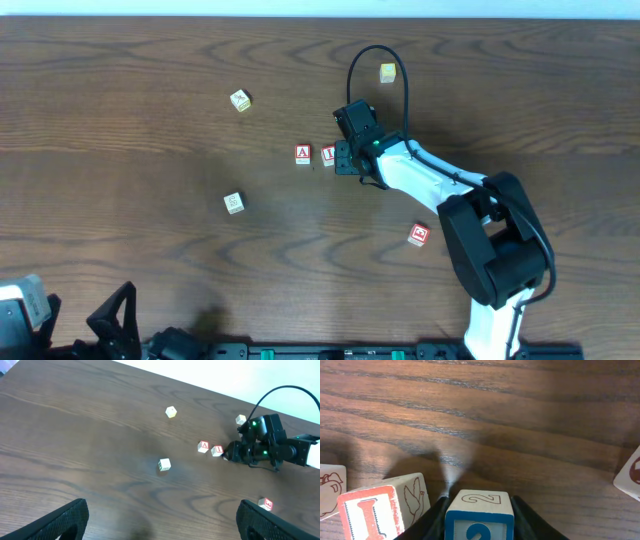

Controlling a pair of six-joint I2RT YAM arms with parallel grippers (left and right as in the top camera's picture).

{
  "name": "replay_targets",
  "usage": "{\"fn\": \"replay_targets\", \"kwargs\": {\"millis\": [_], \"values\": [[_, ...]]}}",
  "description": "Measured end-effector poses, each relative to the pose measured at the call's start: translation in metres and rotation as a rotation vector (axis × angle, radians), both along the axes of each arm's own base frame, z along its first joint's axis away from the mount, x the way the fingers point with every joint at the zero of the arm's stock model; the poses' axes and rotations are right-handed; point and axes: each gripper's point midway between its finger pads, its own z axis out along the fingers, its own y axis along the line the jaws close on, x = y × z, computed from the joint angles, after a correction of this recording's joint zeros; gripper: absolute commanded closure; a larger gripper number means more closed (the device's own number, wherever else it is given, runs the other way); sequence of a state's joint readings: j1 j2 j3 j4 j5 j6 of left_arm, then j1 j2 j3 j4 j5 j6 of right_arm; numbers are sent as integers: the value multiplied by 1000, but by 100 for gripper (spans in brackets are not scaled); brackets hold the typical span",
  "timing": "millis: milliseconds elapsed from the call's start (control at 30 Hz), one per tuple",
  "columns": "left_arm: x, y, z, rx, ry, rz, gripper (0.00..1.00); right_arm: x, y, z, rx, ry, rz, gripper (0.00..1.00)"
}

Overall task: Spell out Ai2
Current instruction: 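Carry the 2 block to the right of the I block, then lower the 2 block beside the I block and release it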

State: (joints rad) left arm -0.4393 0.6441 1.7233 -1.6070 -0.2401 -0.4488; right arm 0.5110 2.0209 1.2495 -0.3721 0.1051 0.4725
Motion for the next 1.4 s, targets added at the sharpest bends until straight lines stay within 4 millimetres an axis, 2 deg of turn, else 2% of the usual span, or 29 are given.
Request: {"fn": "replay_targets", "kwargs": {"millis": [500, 667, 800, 900, 1000, 1167, 1267, 1400], "values": [[0, 1, 0, 4, -2, 6, 5, 5, -2, 5, -11, -30, -11, 55], [0, 1, 0, 3, -2, 6, 5, 10, -1, 25, 7, -71, -13, 54], [0, 1, 0, 3, -2, 6, 4, 15, -4, 53, 9, -138, -21, 55], [0, 1, 0, 4, -1, 6, 5, 14, -10, 70, -9, -165, -26, 60], [1, 2, -1, 11, 3, 12, 5, 6, -26, 81, -75, -162, -49, 65], [9, 2, -23, 55, 73, 26, 4, -21, -53, 76, -190, -68, -81, 67], [15, -1, -39, 59, 125, 43, 5, -22, -56, 76, -201, -66, -93, 67], [24, -1, -42, 49, 118, 78, 4, -22, -57, 76, -202, -67, -109, 68]]}}
